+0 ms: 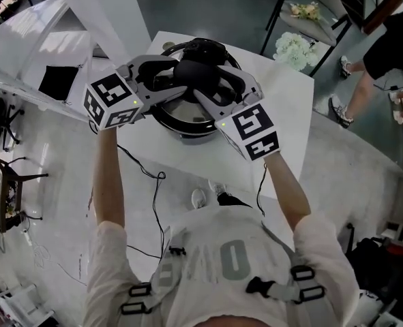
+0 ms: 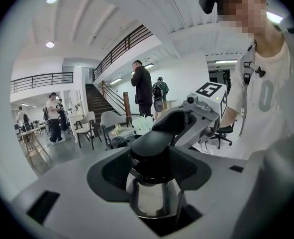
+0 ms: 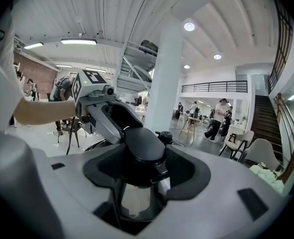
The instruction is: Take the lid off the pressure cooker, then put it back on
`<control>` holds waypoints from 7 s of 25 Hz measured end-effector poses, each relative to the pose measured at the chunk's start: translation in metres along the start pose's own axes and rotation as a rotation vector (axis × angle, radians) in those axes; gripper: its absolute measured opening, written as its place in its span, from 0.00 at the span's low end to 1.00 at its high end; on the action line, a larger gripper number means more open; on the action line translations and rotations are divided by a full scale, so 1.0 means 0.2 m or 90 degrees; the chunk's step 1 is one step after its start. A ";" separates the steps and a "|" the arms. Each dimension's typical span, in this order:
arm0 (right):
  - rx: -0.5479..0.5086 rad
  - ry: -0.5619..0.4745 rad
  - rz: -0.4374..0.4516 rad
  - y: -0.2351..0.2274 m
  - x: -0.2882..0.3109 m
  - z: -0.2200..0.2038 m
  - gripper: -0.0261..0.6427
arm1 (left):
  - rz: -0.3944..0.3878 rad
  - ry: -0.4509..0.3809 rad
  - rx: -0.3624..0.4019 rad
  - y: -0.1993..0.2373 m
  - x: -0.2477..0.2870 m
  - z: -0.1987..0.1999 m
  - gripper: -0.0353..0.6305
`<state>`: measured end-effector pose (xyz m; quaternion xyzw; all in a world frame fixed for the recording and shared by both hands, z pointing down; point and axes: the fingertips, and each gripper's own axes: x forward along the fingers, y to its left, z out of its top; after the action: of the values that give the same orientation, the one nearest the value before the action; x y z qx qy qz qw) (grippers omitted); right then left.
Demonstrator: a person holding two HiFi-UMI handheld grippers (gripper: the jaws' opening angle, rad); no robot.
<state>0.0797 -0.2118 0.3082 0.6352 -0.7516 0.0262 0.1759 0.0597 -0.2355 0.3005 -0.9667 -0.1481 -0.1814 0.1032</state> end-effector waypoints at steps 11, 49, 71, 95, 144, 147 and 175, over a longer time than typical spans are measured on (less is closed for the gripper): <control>-0.005 -0.001 -0.053 0.06 -0.18 0.06 0.43 | -0.051 -0.035 0.028 -0.15 -0.03 0.12 0.42; 0.035 0.072 0.057 -0.18 -0.99 -1.14 0.43 | 0.005 0.062 -0.096 -1.06 1.09 -0.20 0.42; 0.022 0.140 0.083 -0.07 -0.86 -1.60 0.43 | 0.001 0.103 -0.131 -1.15 1.27 -0.63 0.42; 0.051 -0.127 -0.060 -0.24 -1.13 -0.72 0.11 | 0.473 -0.135 -0.041 -0.99 0.64 0.22 0.12; 0.028 0.168 0.209 -0.07 -0.86 -1.63 0.44 | 0.017 0.139 -0.151 -1.16 1.30 -0.67 0.47; 0.024 0.166 0.210 -0.06 -0.84 -1.64 0.43 | 0.009 0.129 -0.140 -1.15 1.31 -0.66 0.47; -0.055 0.018 0.171 -0.21 -0.92 -0.88 0.43 | 0.044 0.082 -0.032 -0.92 0.97 -0.01 0.46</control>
<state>0.1840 -0.0003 0.4109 0.5206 -0.8275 0.0264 0.2087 0.1717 -0.0154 0.4033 -0.9599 -0.1028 -0.2429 0.0946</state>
